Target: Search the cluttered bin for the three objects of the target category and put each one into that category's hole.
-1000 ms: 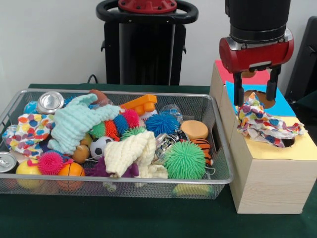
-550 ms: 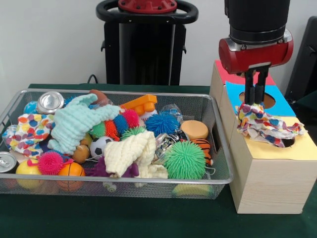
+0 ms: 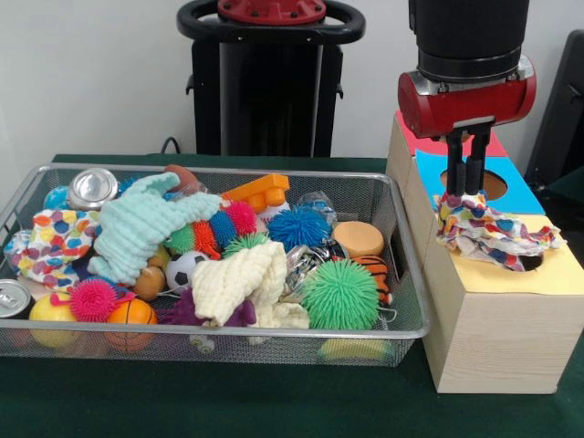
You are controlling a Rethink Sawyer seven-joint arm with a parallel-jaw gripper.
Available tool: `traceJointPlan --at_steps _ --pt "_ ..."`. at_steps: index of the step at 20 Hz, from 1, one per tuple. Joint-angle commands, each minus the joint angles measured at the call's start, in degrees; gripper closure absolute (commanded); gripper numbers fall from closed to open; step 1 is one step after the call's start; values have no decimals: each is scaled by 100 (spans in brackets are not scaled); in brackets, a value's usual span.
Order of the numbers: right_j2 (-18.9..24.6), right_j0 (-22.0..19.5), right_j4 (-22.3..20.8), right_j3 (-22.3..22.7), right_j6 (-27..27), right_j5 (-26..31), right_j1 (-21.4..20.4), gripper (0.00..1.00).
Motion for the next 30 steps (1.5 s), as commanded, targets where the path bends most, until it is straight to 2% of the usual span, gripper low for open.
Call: traceJointPlan --at_steps 1,11,15,25,30 --pt "435 -224 -15 188 154 -355 165 100" --pt "404 -165 31 227 317 -378 143 100" --pt "480 -194 33 251 186 -337 137 100" --pt "427 -271 -204 81 -311 336 -62 100" --pt "498 -316 -228 81 -412 326 -74 100"
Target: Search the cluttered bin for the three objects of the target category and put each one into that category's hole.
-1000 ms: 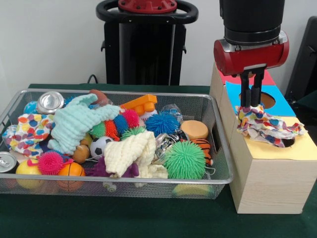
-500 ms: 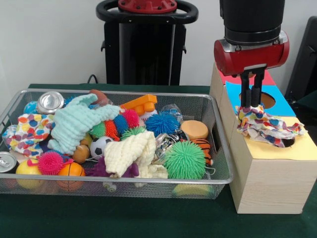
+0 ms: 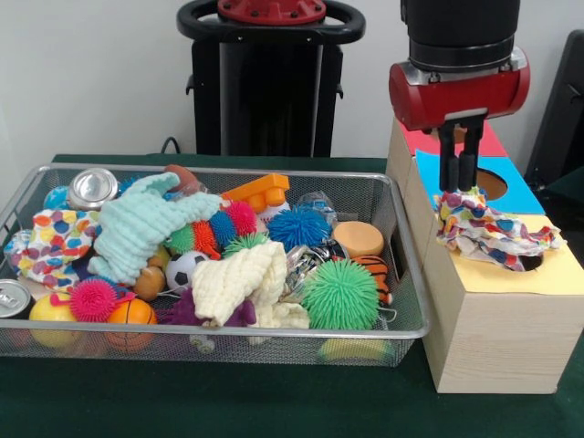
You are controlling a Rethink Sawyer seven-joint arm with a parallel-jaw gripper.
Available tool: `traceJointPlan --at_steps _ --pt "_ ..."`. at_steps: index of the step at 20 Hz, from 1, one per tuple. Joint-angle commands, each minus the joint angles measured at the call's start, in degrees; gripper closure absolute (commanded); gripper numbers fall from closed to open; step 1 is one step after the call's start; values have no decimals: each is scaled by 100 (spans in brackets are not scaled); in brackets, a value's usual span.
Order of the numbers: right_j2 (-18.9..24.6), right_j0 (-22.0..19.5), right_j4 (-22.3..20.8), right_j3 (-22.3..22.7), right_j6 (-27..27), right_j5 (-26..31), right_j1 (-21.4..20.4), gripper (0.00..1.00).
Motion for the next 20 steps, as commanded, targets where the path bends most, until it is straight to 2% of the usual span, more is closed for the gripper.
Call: traceJointPlan --at_steps 1,5,6,10,17,20 --pt "481 -213 -175 56 -398 414 22 100" --pt "570 -241 -193 -12 -517 547 9 100" --pt "559 -241 -184 -24 -429 606 15 0" --pt "558 -169 -332 -168 -585 831 1 0" --pt "603 -97 -325 -93 -448 803 -48 0" --pt "686 -98 -399 -122 -634 825 -16 0"
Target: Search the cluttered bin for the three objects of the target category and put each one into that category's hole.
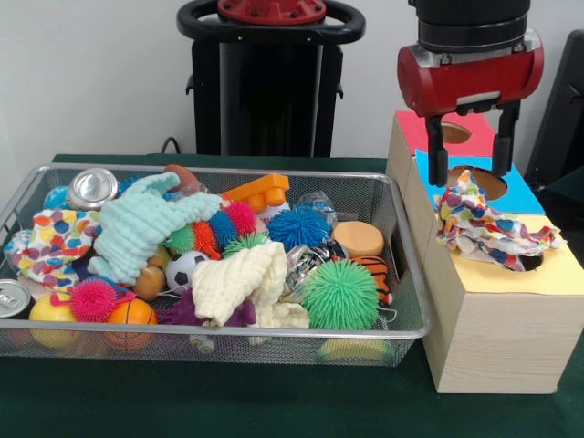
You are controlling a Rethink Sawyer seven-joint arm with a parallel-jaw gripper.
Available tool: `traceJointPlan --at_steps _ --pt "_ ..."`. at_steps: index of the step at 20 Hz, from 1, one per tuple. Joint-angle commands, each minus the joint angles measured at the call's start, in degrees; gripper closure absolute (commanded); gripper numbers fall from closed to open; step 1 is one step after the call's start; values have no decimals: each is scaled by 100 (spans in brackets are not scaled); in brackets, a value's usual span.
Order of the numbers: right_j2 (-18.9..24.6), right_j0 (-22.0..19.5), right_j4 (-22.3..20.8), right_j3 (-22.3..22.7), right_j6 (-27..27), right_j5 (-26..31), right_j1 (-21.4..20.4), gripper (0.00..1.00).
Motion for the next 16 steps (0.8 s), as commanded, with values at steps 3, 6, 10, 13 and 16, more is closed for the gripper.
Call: traceJointPlan --at_steps 3,6,10,13,16 --pt "634 -66 -413 -99 -890 730 156 0" --pt "722 -111 -503 -164 -1046 772 196 0" --pt "840 -217 -661 -353 -1254 924 306 0" --pt "946 -314 -780 -327 -1328 871 330 0" --pt "1027 -399 -872 -254 -1327 763 290 0"
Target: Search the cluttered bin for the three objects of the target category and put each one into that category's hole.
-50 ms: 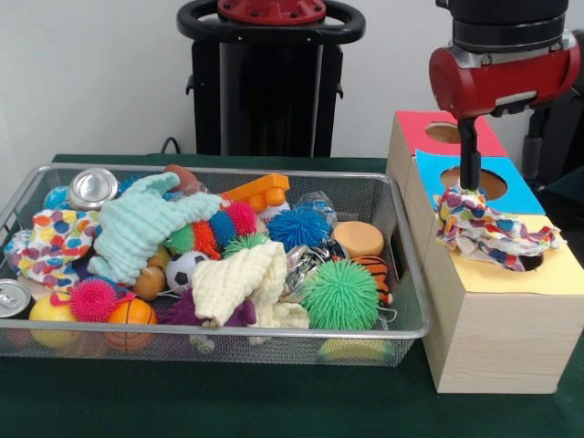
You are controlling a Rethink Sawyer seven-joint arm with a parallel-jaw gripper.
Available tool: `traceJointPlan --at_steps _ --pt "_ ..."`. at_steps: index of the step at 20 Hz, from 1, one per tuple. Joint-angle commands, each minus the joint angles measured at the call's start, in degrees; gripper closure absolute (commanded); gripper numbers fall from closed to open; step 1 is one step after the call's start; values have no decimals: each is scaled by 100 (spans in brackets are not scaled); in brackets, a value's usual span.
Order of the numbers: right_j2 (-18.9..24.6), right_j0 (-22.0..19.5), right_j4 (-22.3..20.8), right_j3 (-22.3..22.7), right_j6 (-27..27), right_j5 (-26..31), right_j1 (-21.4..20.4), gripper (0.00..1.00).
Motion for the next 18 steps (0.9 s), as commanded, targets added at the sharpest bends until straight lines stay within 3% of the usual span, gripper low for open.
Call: traceJointPlan --at_steps 1,10,18 --pt "551 -345 -394 35 -1316 564 220 0" --pt "791 -634 -661 39 -1468 637 177 0" --pt "948 -742 -919 -333 -1539 941 326 0"
